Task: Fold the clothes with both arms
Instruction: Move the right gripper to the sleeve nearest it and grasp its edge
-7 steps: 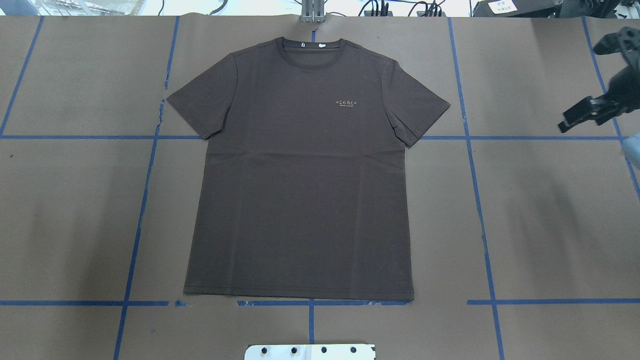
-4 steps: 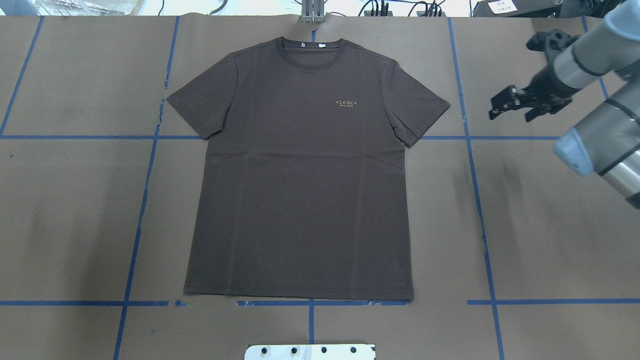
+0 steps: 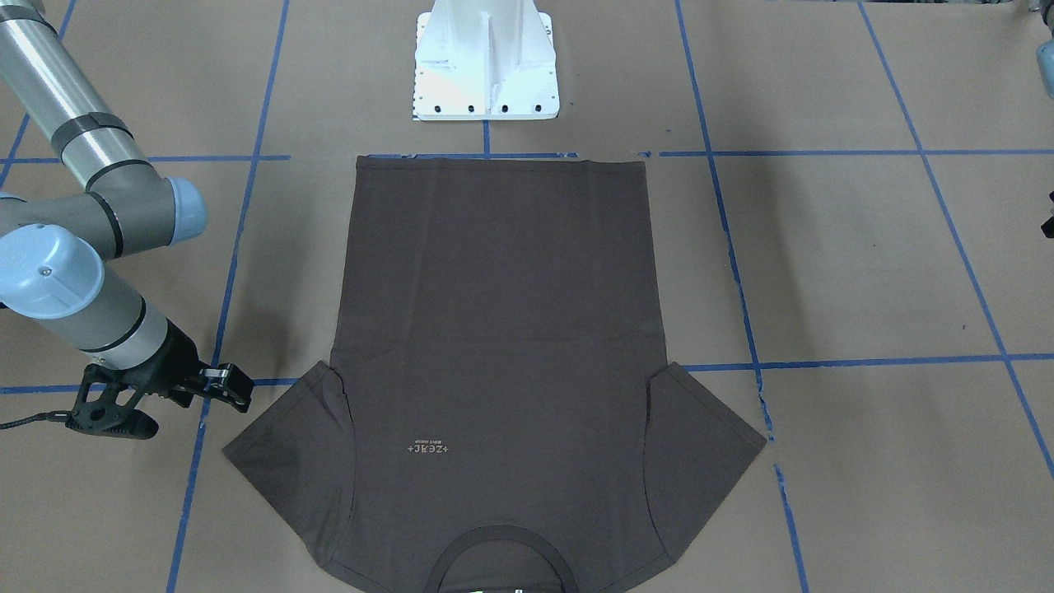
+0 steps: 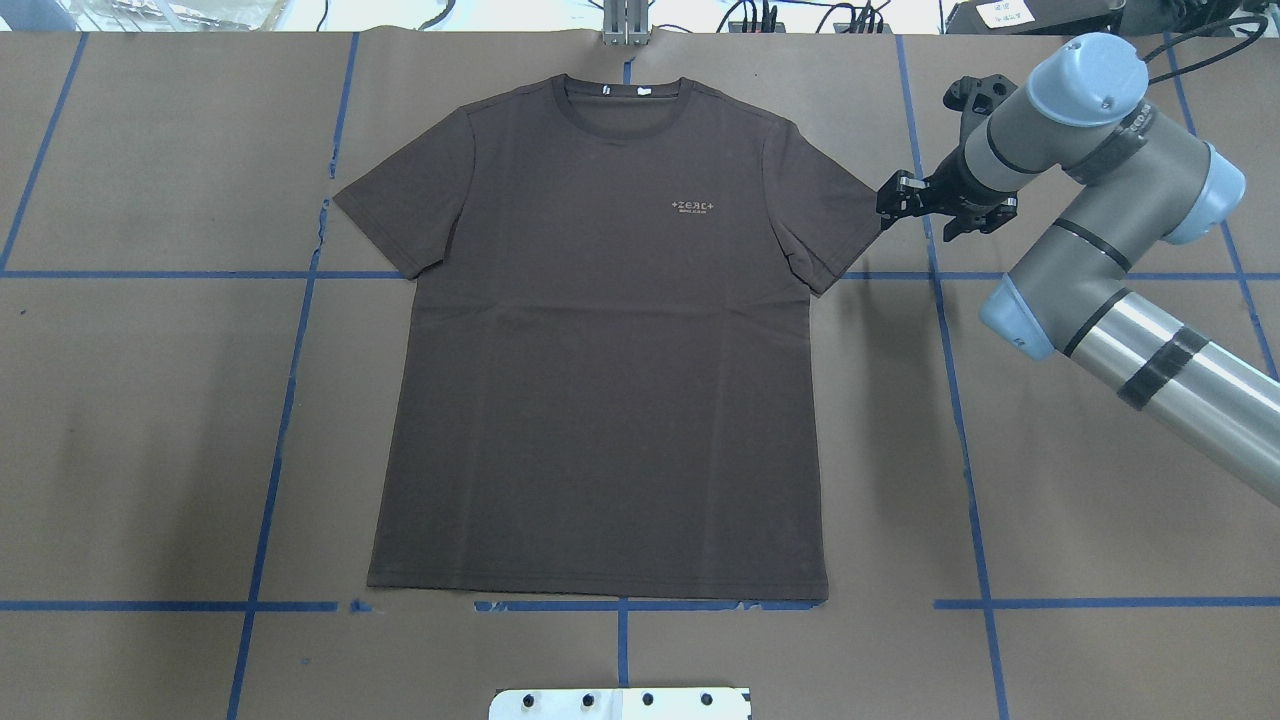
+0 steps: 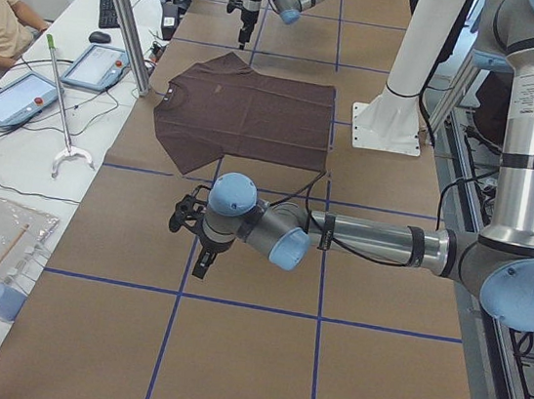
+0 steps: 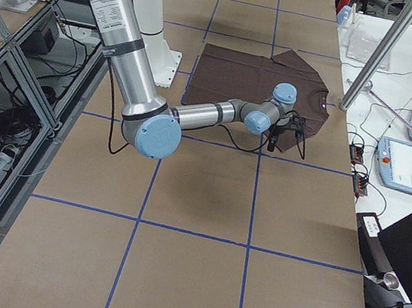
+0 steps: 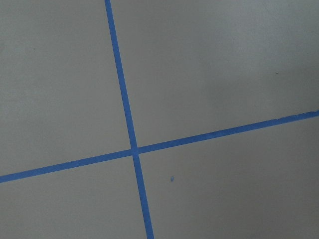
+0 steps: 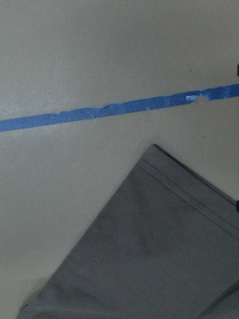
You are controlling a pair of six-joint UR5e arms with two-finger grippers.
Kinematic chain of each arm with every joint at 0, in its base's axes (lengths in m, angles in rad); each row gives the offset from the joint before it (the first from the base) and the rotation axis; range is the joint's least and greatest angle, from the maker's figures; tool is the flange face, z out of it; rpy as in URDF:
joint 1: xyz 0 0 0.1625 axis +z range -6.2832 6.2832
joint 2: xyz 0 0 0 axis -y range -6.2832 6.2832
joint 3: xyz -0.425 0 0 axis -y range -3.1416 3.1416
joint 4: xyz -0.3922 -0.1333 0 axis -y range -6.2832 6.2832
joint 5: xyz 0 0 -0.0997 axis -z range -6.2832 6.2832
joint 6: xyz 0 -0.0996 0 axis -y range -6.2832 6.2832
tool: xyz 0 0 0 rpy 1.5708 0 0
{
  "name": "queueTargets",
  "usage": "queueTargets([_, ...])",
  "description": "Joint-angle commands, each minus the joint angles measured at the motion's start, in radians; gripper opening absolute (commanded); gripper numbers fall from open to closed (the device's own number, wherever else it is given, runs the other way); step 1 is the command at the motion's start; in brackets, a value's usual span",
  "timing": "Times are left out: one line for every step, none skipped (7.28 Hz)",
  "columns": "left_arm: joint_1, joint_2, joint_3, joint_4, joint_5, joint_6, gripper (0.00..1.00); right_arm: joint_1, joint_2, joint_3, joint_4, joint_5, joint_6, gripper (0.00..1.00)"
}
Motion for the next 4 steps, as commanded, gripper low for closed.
queueTargets([0.005, 0.000, -0.005, -0.002, -0.001, -0.001, 1.00, -0.004, 0.053, -0.058, 0.003, -0.023, 0.054, 0.74])
queueTargets([0.007, 0.005, -0.005, -0.026, -0.001, -0.003, 1.00, -0.004, 0.079, -0.093, 0.003, -0.029, 0.062, 0.73])
queueTargets([0.007, 0.011, -0.005, -0.040, -0.001, -0.003, 1.00, -0.004, 0.105, -0.128, 0.003, -0.051, 0.067, 0.73])
queueTargets([0.007, 0.011, -0.005, -0.042, -0.001, -0.003, 1.00, -0.004, 0.107, -0.142, 0.005, -0.054, 0.067, 0.73])
